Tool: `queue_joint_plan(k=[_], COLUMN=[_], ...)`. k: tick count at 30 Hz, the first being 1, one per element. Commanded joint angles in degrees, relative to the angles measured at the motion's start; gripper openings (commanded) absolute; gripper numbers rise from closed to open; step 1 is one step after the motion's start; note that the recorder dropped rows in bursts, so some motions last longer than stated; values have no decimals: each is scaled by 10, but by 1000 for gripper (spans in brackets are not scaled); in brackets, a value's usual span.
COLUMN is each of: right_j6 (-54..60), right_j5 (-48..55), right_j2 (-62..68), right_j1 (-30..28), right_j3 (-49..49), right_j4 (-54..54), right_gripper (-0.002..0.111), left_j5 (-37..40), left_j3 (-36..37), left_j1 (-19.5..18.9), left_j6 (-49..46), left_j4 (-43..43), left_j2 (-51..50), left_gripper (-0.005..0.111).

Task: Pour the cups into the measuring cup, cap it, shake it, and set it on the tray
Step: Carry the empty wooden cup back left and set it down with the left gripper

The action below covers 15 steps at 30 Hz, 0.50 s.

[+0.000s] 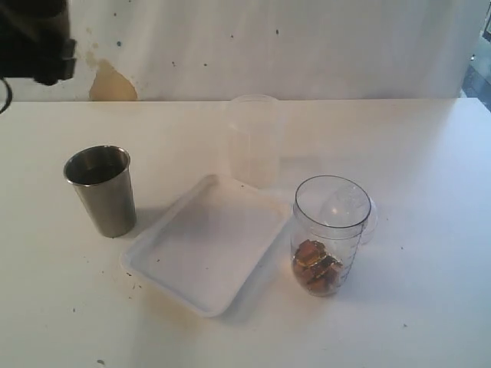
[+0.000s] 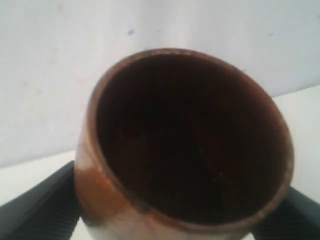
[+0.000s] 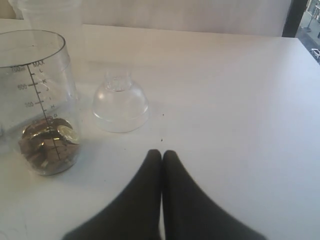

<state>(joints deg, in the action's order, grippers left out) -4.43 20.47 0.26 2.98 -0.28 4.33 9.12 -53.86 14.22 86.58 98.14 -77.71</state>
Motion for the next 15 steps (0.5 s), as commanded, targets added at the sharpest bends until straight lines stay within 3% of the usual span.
queue_joint_plan(k=[1, 3, 6, 7, 9, 10, 12, 15], right_j6=[-1, -1, -1, -1, -1, -1, -1, -1], right_j5=[-4, -4, -4, -4, -4, -4, -4, -4], right_j2=[-3, -3, -3, -3, -3, -3, -3, -3], right_j1=[-3, -3, -3, -3, -3, -3, -3, -3], right_j3=[3, 3, 3, 3, 3, 3, 3, 3], right_j4=[2, 2, 2, 2, 2, 2, 2, 2], right_gripper=[0, 0, 0, 0, 0, 0, 0, 0], left_j5=[-65, -140, -195, -216, -282, -358, -439, -407], left_j3=[39, 45, 45, 45, 45, 49, 56, 59], left_j1=[-130, -194, -240, -255, -267, -267, -261, -255], left_j6=[51, 51, 35, -14, -165, -265, -387, -428], left_j4=[0, -2, -22, -77, -216, -317, -388, -453], left_j2=[-27, -63, -107, -137, -189, -222, -257, -295], left_gripper=[0, 0, 0, 0, 0, 0, 0, 0])
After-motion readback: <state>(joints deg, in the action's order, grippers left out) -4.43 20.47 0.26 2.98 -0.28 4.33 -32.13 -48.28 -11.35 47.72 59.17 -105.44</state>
